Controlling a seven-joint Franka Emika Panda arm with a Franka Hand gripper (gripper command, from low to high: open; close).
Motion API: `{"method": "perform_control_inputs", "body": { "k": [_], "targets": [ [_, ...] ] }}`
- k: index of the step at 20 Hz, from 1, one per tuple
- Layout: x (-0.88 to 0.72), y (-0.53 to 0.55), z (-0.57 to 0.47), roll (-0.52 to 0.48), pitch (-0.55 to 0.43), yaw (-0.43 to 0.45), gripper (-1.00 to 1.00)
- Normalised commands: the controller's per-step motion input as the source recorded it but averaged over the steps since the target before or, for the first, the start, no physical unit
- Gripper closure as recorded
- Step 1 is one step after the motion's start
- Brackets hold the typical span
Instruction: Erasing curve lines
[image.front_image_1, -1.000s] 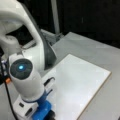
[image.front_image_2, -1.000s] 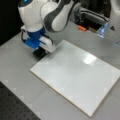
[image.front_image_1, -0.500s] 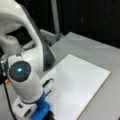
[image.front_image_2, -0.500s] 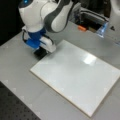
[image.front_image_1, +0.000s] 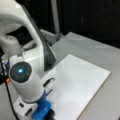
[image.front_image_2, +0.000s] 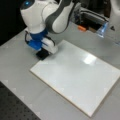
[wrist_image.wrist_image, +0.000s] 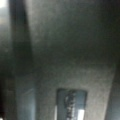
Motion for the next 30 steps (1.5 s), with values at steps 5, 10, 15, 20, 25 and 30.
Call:
{"method": "perform_control_inputs", "body": {
  "k": [5,10,15,20,25,30],
  "targets": [
    [-0.07,-0.04,-0.02,0.08,-0.123,0.035,-1.0],
    [-0.08,-0.05,0.02,0.072,-0.114,0.035,-1.0],
    [-0.12,-0.07,0.09,0.06,-0.085,0.036,-1.0],
    [-0.25,0.02,0.26,0.013,-0.006,0.026,-1.0],
    [-0.33,0.18,0.34,-0.083,0.017,0.032,-1.0],
    [-0.39,0.45,0.19,-0.16,-0.127,-0.008,-1.0]
  ]
}}
